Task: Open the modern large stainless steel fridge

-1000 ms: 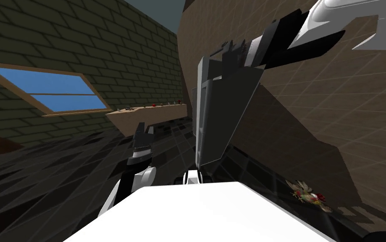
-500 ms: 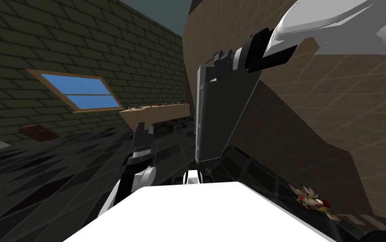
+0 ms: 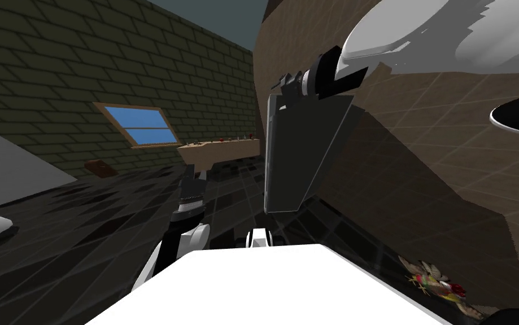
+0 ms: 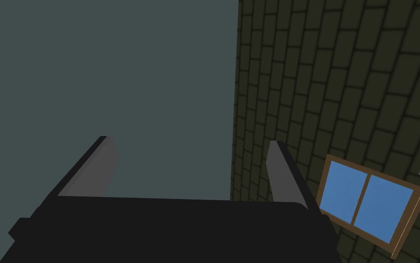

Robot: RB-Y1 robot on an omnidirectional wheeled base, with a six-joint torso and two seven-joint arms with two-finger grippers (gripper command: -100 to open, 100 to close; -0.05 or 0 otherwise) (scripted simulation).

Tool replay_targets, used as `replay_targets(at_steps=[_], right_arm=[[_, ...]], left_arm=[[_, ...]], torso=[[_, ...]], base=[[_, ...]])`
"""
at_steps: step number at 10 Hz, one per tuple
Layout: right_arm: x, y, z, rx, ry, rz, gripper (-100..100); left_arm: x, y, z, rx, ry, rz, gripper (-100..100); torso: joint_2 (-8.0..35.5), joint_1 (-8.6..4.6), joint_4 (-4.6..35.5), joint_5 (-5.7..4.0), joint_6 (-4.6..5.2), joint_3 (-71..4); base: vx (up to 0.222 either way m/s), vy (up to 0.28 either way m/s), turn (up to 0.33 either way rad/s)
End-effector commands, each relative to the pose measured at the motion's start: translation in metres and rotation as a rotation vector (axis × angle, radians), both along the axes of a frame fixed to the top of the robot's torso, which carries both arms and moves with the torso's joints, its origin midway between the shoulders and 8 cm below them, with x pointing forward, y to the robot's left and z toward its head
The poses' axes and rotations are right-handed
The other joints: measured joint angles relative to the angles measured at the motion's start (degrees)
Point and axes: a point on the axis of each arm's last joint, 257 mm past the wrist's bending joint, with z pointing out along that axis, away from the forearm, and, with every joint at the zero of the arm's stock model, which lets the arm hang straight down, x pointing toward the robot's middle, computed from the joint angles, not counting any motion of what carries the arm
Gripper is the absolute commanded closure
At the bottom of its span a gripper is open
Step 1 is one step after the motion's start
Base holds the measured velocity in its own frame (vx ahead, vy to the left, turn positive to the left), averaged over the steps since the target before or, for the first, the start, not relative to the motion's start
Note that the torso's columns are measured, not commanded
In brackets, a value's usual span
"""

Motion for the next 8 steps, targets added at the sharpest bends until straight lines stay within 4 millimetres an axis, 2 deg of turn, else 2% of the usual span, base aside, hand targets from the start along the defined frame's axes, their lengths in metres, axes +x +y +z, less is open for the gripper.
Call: replay_targets(at_steps=[1, 2, 3, 8], right_arm=[[0.0178, 0.0075, 0.0033, -0.03, -0.019, -0.041, -100], [0.0143, 0.0043, 0.0017, -0.024, -0.016, -0.037, -100], [0.0148, 0.0046, 0.0022, -0.024, -0.017, -0.038, 0], [0.0146, 0.0045, 0.0024, -0.024, -0.017, -0.038, 0]], left_arm=[[0.0, 0.0001, -0.0001, 0.0, 0.0, 0.0, 0], [-0.0001, 0.0001, -0.0001, 0.0, 0.0, 0.0, 0], [-0.0001, 0.0001, -0.0001, 0.0, 0.0, 0.0, 0], [-0.0001, 0.0001, -0.0001, 0.0, 0.0, 0.0, 0]], torso=[[0.0, -0.05, 0.1, -0.04, 0.14, 0.0], [-0.2, -0.06, 0.0, -0.05, 0.15, -0.1], [-0.3, -0.05, -0.1, -0.05, 0.11, -0.2], [0.0, -0.08, 0.0, -0.05, 0.1, 0.0]], base=[[-0.086, -0.026, -0.031], [-0.029, -0.007, -0.011], [-0.01, -0.001, 0.0], [-0.001, 0.0, 0.0]])
